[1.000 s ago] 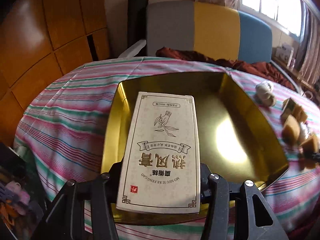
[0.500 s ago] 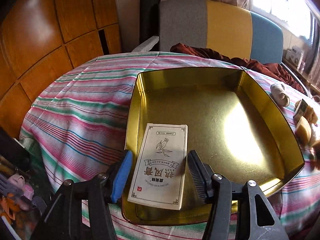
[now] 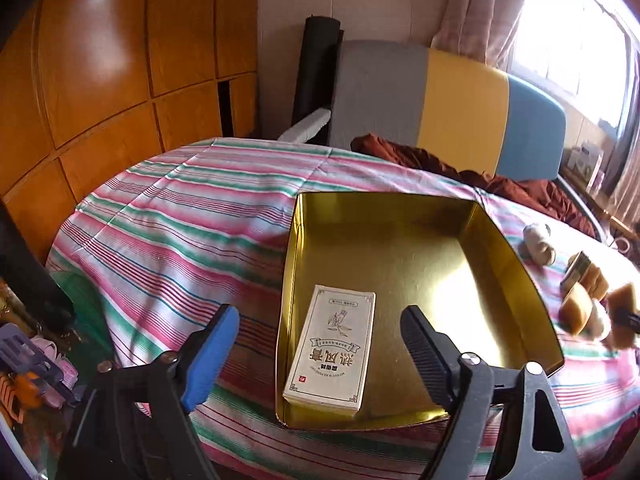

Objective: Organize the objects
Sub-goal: 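Lower the box into the gold tray and open the left gripper while the right carries the sponge, then lower the yellow sponge into the gold tray and open the right gripper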

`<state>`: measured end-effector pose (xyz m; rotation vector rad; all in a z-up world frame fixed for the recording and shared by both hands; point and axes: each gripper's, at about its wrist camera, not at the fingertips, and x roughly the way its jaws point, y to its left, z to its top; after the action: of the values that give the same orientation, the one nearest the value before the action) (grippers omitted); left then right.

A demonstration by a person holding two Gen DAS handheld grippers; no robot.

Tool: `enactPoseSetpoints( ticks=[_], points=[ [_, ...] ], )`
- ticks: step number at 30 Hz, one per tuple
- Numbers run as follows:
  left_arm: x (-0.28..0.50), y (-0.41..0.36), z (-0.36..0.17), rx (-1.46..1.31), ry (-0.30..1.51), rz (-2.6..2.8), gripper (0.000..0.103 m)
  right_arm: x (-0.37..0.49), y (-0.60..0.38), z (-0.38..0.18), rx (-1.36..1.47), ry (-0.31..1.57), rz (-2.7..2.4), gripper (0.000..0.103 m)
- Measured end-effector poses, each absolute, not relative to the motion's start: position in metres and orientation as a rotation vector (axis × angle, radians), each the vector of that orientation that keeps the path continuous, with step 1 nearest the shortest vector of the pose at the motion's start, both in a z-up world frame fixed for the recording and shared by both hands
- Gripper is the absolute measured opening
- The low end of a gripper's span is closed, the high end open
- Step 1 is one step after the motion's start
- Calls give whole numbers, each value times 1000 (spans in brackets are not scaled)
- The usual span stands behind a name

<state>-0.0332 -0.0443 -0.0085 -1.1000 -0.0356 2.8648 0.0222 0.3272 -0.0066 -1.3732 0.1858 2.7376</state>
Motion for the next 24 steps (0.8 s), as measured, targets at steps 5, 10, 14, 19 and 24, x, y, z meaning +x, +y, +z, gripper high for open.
enactPoseSetpoints(
  ticks=[5, 10, 14, 19, 24],
  points=[
    [-29, -57, -4, -1097, -120, 2859, 88, -28, 262, 6, -1423, 83, 2875, 55],
    [-26, -72, -8, -1112, -202, 2844, 88, -87, 212, -1, -1495, -37, 2908, 55],
    [-26, -81, -12, -1133, -232, 2844, 88, -127, 191, -9, -1518, -95, 2888, 56],
    [-24, -89, -16, -1154, -256, 2848, 88, -169, 184, -24, -1488, -194, 2800, 81],
    [-23, -95, -18, -1158, -276, 2856, 90, -171, 188, -19, -1461, -174, 2826, 90]
  ],
)
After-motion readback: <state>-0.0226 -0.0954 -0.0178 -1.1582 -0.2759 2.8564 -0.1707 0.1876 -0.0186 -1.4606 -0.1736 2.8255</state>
